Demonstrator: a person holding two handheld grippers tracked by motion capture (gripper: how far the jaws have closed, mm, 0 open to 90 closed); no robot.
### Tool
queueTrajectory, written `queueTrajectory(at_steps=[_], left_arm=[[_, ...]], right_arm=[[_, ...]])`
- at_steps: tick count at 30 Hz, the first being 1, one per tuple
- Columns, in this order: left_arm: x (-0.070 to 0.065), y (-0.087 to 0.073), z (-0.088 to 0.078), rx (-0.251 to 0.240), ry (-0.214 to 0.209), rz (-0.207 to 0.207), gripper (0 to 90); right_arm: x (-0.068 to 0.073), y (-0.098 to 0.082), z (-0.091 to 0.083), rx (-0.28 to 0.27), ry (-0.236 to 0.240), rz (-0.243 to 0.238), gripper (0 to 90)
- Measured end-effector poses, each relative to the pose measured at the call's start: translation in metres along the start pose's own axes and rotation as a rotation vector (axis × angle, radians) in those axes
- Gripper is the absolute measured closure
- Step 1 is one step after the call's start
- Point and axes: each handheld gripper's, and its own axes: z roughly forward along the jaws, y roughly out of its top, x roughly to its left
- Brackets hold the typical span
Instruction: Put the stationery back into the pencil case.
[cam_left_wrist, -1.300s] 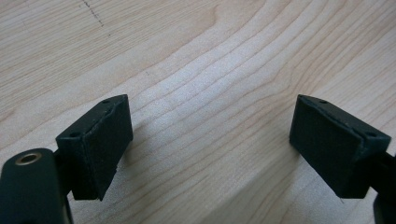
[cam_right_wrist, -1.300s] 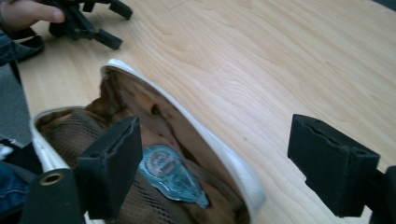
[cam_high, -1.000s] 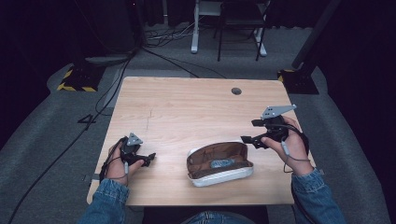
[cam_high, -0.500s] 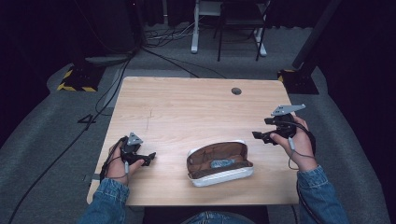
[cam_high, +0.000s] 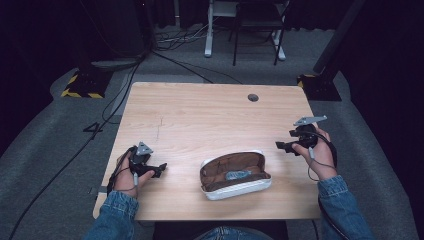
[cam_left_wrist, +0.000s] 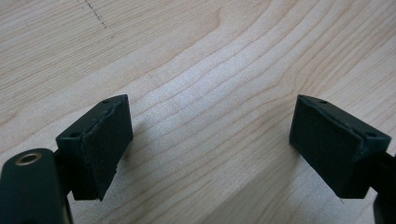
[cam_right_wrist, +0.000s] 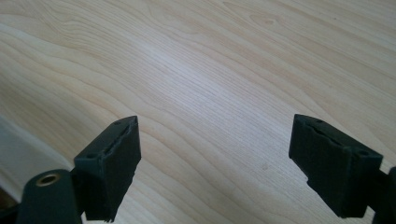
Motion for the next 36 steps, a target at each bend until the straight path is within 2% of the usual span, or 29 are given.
queueTrajectory(at_steps=[6, 14, 18, 24, 28, 31, 36], left_arm=[[0.0, 0.0, 0.0, -0.001, -0.002, -0.007, 13.5], [0.0, 0.0, 0.001, -0.001, -0.002, -0.011, 13.5], [0.0, 0.0, 0.001, -0.001, -0.002, -0.012, 13.5], [0.0, 0.0, 0.0, 0.002, -0.002, -0.008, 13.5], [0.0, 0.0, 0.0, 0.002, -0.002, -0.008, 13.5], [0.0, 0.001, 0.0, 0.004, 0.001, -0.007, 13.5], [0.0, 0.001, 0.0, 0.004, 0.001, -0.008, 13.5]], right_arm=[[-0.011, -0.012, 0.011, -0.006, -0.013, 0.017, 17.3], [-0.022, -0.029, 0.028, -0.016, -0.028, 0.016, 17.4], [-0.025, -0.036, 0.037, 0.015, -0.023, 0.022, 17.2], [-0.026, -0.042, 0.048, 0.011, -0.02, 0.05, 16.7], [-0.027, -0.045, 0.051, -0.027, -0.043, 0.052, 16.5], [-0.027, -0.048, 0.055, -0.066, -0.08, 0.053, 11.3], [-0.028, -0.047, 0.055, -0.064, -0.08, 0.053, 11.1]])
